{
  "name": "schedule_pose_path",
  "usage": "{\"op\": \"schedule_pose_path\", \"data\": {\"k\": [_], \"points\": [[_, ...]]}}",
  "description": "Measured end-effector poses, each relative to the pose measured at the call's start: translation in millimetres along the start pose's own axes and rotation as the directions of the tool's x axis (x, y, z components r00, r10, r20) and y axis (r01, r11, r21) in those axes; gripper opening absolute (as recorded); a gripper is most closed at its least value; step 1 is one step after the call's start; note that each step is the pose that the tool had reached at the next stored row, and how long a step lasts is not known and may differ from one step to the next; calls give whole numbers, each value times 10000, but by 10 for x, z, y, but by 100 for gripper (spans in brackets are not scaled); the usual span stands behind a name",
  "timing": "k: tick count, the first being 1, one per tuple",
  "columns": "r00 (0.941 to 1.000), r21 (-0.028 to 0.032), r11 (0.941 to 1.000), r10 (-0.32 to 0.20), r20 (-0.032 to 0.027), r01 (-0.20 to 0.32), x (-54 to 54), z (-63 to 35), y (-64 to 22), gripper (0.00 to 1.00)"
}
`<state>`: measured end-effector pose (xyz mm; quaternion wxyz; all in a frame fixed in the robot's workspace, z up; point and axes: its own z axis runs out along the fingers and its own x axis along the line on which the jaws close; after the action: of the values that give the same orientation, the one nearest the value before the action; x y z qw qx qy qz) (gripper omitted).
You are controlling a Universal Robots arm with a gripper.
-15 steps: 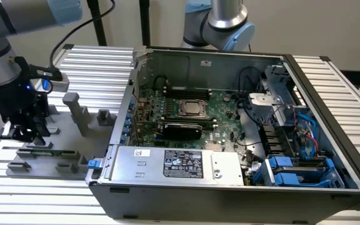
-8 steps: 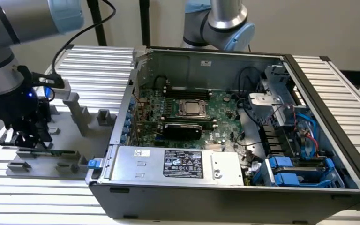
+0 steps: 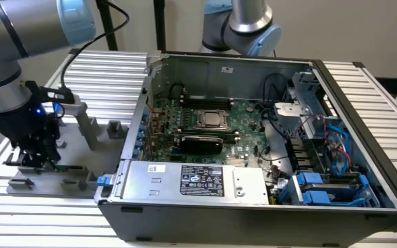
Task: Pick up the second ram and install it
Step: 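Pick up the second ram and move it above second insertion slot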
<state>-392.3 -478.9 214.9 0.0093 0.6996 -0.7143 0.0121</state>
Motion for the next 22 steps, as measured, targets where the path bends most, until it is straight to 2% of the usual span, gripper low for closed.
{"op": "schedule_pose_path", "data": {"k": [8, 22], "points": [[10000, -1, 10000, 5, 5, -5, -5, 128, 0, 100], [10000, 0, 10000, 7, 6, -7, -30, 180, 9, 100]]}}
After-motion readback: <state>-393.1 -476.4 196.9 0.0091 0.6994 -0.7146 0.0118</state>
